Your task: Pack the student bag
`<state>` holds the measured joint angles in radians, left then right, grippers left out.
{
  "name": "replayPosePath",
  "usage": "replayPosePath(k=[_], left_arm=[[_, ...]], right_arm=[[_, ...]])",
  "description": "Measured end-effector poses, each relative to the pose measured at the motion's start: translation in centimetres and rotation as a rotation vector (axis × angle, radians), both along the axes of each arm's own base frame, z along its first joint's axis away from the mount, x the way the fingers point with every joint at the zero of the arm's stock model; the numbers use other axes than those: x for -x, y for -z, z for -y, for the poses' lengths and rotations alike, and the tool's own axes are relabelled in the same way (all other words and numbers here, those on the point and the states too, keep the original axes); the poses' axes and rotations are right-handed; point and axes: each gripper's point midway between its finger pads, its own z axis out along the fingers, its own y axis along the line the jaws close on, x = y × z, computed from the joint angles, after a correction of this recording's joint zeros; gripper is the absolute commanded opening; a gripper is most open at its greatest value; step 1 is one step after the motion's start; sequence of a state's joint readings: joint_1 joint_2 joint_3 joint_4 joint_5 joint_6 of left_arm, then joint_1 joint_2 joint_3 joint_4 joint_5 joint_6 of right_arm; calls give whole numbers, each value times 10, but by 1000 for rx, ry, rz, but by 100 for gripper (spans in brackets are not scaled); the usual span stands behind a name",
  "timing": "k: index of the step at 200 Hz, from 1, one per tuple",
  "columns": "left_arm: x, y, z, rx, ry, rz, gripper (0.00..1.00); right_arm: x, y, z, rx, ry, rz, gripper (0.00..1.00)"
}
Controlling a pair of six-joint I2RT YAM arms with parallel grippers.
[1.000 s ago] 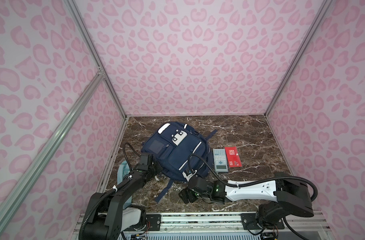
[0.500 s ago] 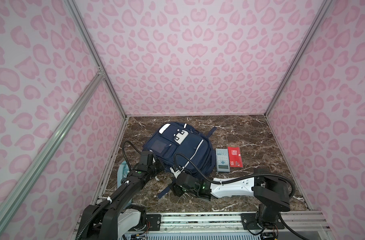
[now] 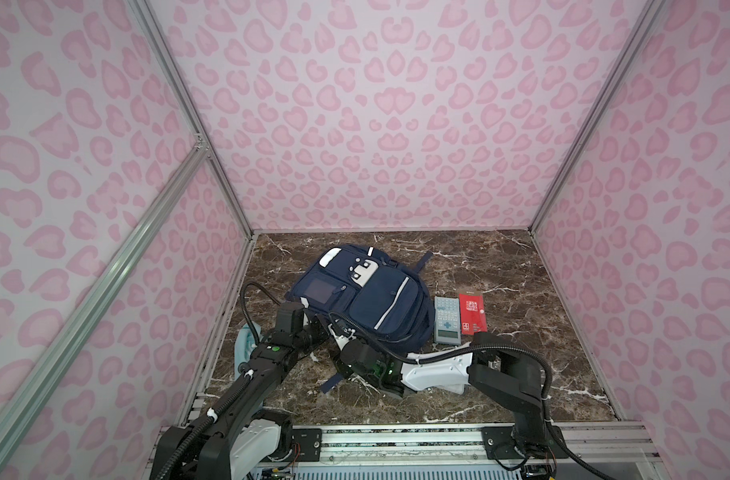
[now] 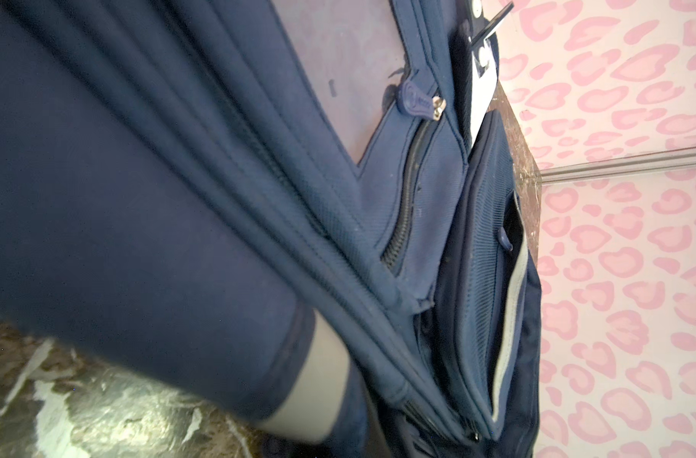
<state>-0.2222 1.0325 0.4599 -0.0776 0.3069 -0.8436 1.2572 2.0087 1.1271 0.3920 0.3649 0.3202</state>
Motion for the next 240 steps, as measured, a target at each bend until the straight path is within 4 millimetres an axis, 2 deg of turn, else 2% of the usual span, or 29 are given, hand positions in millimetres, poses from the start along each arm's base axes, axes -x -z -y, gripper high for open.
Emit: replayPosePath(k=[8, 18, 22, 25, 26, 50, 71, 132, 168, 201, 240], left_arm=[[0, 0, 0, 1, 1, 0, 3], [-1, -1, 2, 8, 6, 7, 3], [-2, -2, 2, 10, 8, 12, 3], [-2, -2, 3, 12, 9, 15, 3], [-3, -2, 3, 13, 10, 16, 3], [-6, -1, 6, 27, 17, 24, 3], [-6, 0, 6, 31, 17, 25, 3], [-3, -11, 0, -8, 3, 34, 3], [-1, -4, -9, -51, -25, 9, 3], [-3, -8, -13, -76, -35, 12, 3], [-7, -18, -19, -103, -55, 47, 3]], right_arm=[[-4, -2, 0, -4, 21, 19, 50], [-10, -4, 1, -7, 36, 34, 39], [-14, -5, 1, -12, 45, 40, 25], [-16, -5, 2, -13, 49, 44, 3], [-16, -5, 2, -14, 51, 44, 0], [-29, -4, 4, -36, 58, 39, 0], [-28, -2, 3, -32, 40, 33, 0], [2, -15, 35, -56, 6, -48, 0], [22, -6, 47, 12, 10, -140, 0], [35, -3, 74, 40, 31, -217, 0], [47, 0, 118, 59, 41, -290, 0]])
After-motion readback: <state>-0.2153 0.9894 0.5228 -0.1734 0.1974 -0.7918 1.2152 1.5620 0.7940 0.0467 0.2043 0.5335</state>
